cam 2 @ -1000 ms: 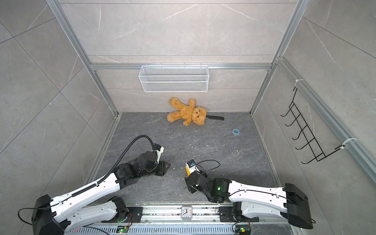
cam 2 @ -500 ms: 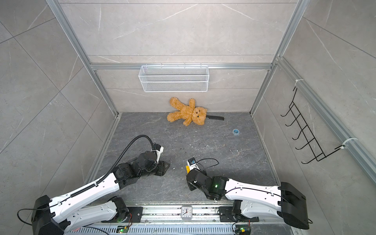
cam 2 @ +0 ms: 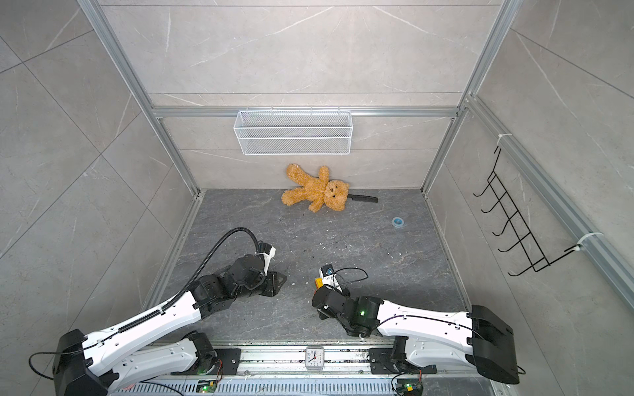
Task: Assemble an ice cream with lego
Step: Pick up the lego brick from the center of the board, then place the lego brick at the center of the board.
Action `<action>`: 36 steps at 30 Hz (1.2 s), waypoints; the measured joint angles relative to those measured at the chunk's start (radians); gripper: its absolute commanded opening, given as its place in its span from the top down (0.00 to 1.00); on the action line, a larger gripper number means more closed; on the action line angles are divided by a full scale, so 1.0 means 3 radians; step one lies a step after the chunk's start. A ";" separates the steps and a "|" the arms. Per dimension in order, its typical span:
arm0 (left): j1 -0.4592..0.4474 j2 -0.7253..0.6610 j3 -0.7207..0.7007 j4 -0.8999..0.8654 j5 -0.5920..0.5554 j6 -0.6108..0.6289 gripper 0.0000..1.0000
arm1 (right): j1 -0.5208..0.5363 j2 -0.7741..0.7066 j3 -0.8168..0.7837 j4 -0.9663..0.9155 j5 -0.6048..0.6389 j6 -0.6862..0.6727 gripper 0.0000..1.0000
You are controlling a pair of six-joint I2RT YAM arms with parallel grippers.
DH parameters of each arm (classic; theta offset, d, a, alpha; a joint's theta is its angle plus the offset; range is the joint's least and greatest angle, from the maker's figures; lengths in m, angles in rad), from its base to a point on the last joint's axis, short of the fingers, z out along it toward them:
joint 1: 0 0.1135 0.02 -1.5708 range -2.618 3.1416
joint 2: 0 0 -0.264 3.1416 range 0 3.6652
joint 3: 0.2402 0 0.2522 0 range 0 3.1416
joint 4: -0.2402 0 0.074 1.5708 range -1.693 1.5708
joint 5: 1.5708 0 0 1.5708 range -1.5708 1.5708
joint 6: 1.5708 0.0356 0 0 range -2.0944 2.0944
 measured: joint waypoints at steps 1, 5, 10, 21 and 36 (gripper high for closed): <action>0.0000 -0.0001 0.0000 0.0000 0.0000 0.0000 0.61 | 0.0000 -0.0037 -0.0001 -0.0015 0.0006 0.0022 0.69; 0.0000 -0.0017 0.0000 -0.0004 -0.0003 0.0000 0.61 | -0.0001 -0.0403 -0.0066 0.0034 0.0001 0.0081 0.69; 0.0000 -0.0045 0.0003 -0.0015 -0.0004 0.0000 0.60 | -0.0113 -0.0777 -0.0268 0.0317 -0.0163 0.0153 0.69; 0.0173 -0.0158 0.0060 -0.0223 -0.0025 0.0000 0.60 | -0.1007 -0.0431 -0.0805 0.1643 -0.1653 0.0374 0.67; 0.0333 -0.0079 0.0055 -0.0205 0.0158 -0.0003 0.60 | -0.1446 0.0827 -0.0841 0.3062 -0.2692 0.0732 0.64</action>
